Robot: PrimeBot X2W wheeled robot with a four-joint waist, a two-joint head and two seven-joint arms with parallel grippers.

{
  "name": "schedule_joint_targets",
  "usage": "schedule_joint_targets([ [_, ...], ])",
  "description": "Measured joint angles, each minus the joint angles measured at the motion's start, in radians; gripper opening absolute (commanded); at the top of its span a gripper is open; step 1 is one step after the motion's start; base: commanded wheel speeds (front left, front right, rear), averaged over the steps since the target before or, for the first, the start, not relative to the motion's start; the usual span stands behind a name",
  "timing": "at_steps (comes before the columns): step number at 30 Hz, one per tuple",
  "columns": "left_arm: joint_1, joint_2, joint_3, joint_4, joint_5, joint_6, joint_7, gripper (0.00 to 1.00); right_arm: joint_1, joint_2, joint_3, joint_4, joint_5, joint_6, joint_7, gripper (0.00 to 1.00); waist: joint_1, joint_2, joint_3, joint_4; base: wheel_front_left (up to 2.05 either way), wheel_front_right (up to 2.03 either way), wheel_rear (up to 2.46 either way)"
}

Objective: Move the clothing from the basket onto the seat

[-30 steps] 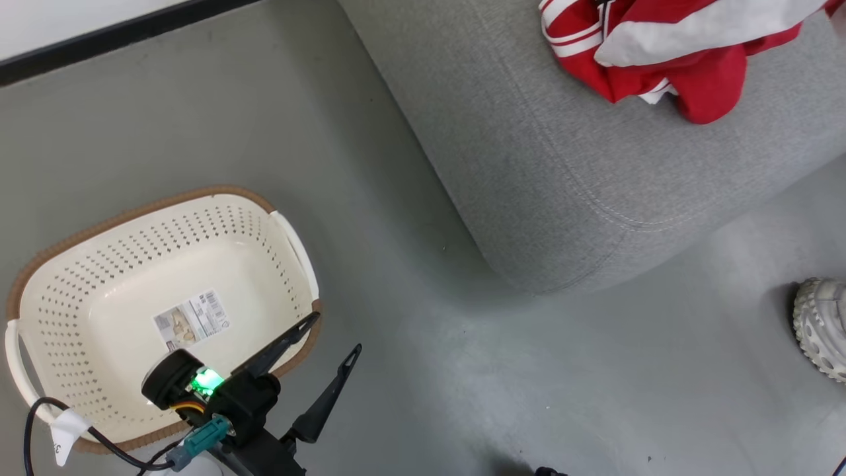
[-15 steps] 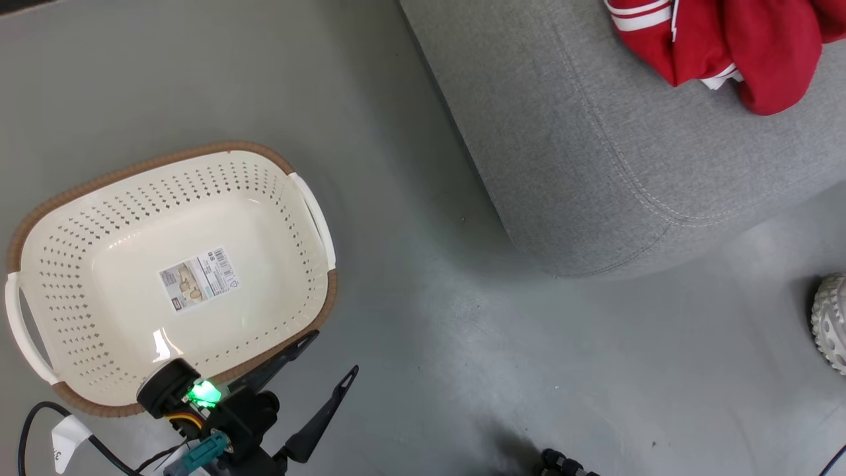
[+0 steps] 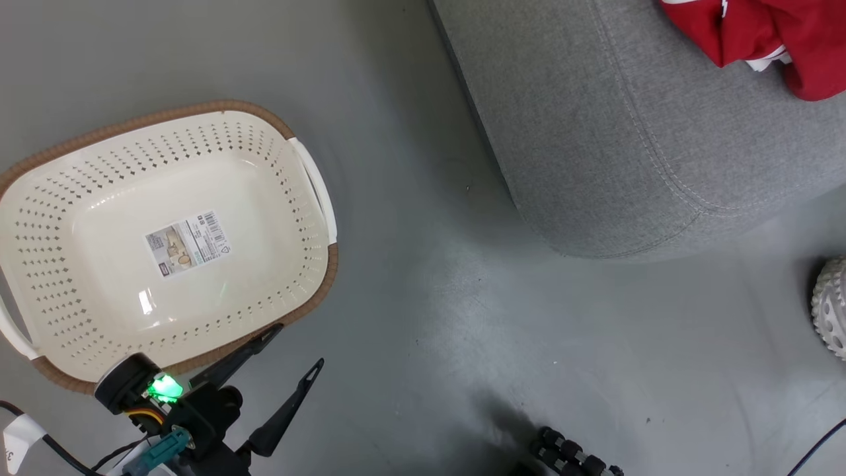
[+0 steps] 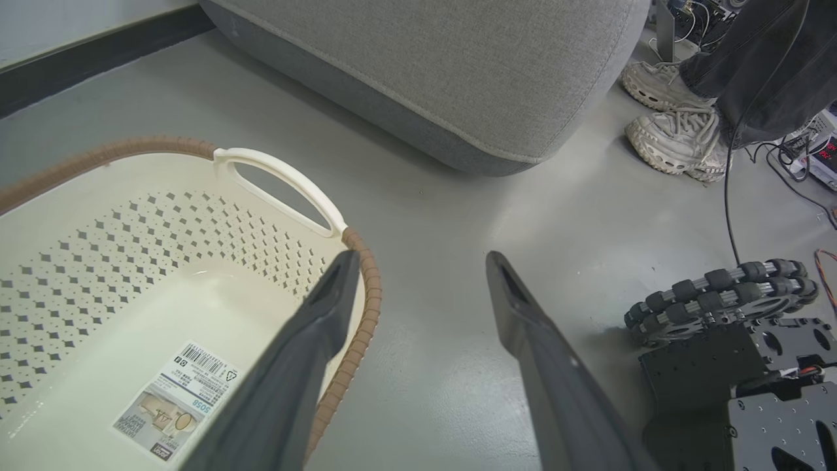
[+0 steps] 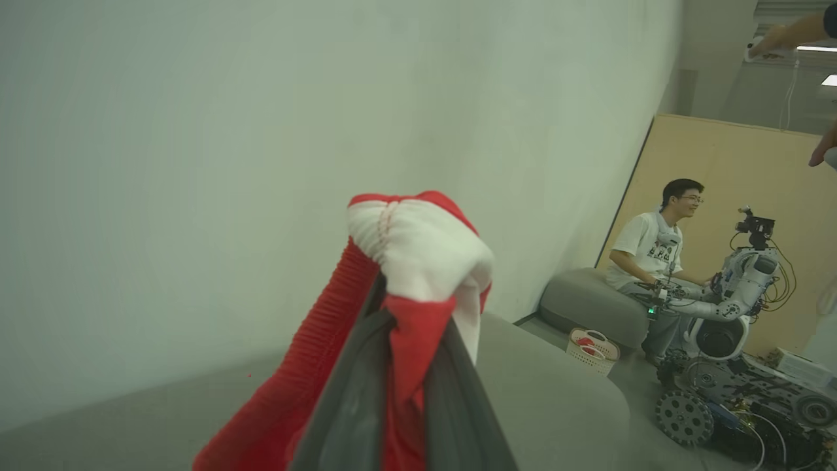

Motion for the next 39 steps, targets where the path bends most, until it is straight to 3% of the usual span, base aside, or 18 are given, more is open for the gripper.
schedule_joint_targets([
  [8, -0.006, 0.032, 0.009, -0.015, -0.009, 0.000, 0.000, 1.00, -0.012, 0.110, 0.002, 0.052, 0.039, 0.000, 0.023, 0.00, 0.0000, 0.0000, 0.062, 0.012, 0.00, 0.00, 0.00],
  [12, -0.026, 0.043, 0.012, -0.017, -0.013, 0.000, 0.000, 1.00, -0.080, 0.164, -0.018, 0.068, 0.052, 0.000, -0.021, 0.00, 0.0001, 0.0001, 0.092, 0.024, 0.00, 0.00, 0.00],
  [17, -0.043, 0.045, 0.025, -0.019, -0.021, 0.000, 0.000, 1.00, -0.154, 0.156, -0.074, 0.074, 0.004, 0.000, -0.106, 0.00, 0.0000, 0.0000, 0.122, 0.044, 0.00, 0.00, 0.00],
  [22, -0.044, 0.045, 0.023, -0.017, -0.025, 0.000, 0.000, 1.00, -0.162, 0.216, -0.103, 0.181, -0.017, 0.000, -0.116, 0.00, 0.0000, 0.0001, 0.142, 0.067, 0.00, 0.00, 0.00],
  [33, -0.058, 0.030, 0.026, -0.008, -0.051, 0.000, 0.000, 1.00, -0.149, 0.241, -0.051, 0.343, 0.020, 0.011, -0.169, 0.00, 0.0000, 0.0000, 0.148, 0.095, 0.00, 0.00, 0.00],
  [34, -0.063, 0.024, 0.026, -0.008, -0.051, 0.000, 0.000, 1.00, -0.143, 0.240, -0.051, 0.355, 0.020, 0.015, -0.180, 0.09, 0.0000, 0.0000, 0.145, 0.096, 0.00, 0.00, 0.00],
  [35, -0.065, 0.020, 0.026, -0.007, -0.052, 0.000, 0.000, 1.00, -0.138, 0.239, -0.048, 0.366, 0.020, 0.024, -0.192, 0.35, 0.0000, 0.0000, 0.141, 0.098, 0.00, 0.00, 0.00],
  [36, -0.065, 0.016, 0.025, -0.003, -0.053, 0.000, 0.000, 1.00, -0.130, 0.238, -0.043, 0.374, 0.020, 0.034, -0.206, 0.80, 0.0000, 0.0000, 0.137, 0.099, 0.00, 0.00, 0.00],
  [37, -0.065, 0.012, 0.024, 0.001, -0.054, 0.000, 0.000, 1.00, -0.122, 0.238, -0.039, 0.380, 0.020, 0.038, -0.219, 1.00, 0.0000, 0.0000, 0.132, 0.101, 0.00, 0.00, 0.00],
  [39, -0.065, 0.000, 0.022, 0.008, -0.058, 0.000, 0.000, 1.00, -0.102, 0.239, -0.034, 0.385, 0.019, 0.045, -0.250, 1.00, 0.0000, 0.0000, 0.121, 0.103, 0.00, 0.00, 0.00],
])
